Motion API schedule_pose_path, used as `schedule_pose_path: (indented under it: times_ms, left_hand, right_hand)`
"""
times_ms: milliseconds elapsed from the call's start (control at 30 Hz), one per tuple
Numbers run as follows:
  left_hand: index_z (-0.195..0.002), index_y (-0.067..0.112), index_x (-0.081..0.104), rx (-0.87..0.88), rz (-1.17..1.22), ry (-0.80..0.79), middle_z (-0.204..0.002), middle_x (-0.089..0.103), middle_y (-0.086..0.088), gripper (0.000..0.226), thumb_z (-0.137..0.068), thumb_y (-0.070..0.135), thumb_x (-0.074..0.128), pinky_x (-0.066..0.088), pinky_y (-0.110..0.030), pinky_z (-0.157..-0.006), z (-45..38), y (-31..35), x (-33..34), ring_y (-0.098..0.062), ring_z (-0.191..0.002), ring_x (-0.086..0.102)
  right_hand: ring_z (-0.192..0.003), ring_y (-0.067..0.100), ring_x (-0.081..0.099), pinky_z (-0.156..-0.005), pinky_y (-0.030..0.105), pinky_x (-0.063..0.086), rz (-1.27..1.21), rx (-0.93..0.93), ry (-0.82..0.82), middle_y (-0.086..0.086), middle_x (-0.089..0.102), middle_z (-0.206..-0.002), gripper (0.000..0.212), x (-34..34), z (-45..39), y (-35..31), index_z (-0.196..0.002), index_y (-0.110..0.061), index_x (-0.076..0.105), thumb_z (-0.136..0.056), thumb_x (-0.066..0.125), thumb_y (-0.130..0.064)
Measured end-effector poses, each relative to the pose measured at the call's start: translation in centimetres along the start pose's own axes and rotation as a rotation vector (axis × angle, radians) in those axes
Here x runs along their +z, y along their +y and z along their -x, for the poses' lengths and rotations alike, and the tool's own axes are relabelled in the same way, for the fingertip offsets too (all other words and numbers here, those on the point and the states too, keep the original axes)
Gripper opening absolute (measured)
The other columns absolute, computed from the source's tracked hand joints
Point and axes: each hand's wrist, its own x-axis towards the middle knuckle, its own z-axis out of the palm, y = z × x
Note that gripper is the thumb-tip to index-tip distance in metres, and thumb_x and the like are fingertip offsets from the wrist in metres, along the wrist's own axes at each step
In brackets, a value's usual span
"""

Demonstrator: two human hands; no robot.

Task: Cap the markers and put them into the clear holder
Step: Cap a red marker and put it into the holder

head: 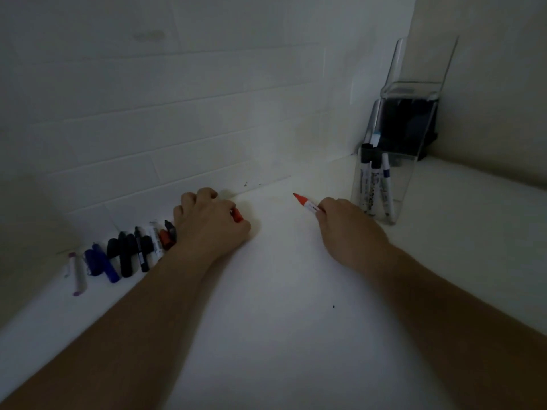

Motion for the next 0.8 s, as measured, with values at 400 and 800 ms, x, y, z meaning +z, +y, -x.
schedule_pose_path:
  times_ms: [400, 800]
  left_hand:
    - [-0.094, 0.037, 0.056, 0.049, 0.372, 0.197, -0.1, 0.06, 0.009, 0.031, -0.074, 0.058, 0.066, 0.044, -0.04, -0.09, 0.2, 1.2, -0.4, -0.023, -0.105, 0.054]
    - [-0.099, 0.038, 0.072, 0.164, 0.736, 0.137, -0.088, 0.067, 0.029, 0.013, -0.086, 0.037, 0.073, 0.055, -0.027, -0.081, 1.7, 2.4, -0.6, 0.005, -0.085, 0.061]
  right_hand:
    - [-0.064, 0.015, 0.052, -0.052, 0.029, 0.033, -0.318, 0.037, 0.039, -0.001, 0.056, -0.077, 0.024, -1.3, -0.5, 1.0, -0.098, -0.02, 0.054, -0.108, 0.036, -0.032]
    - [-0.072, 0.009, 0.062, -0.065, 0.03, 0.048, -0.532, -0.073, 0.116, -0.006, 0.067, -0.086, 0.03, -1.7, 0.3, 0.4, -0.121, -0.03, 0.06, -0.105, 0.041, -0.046]
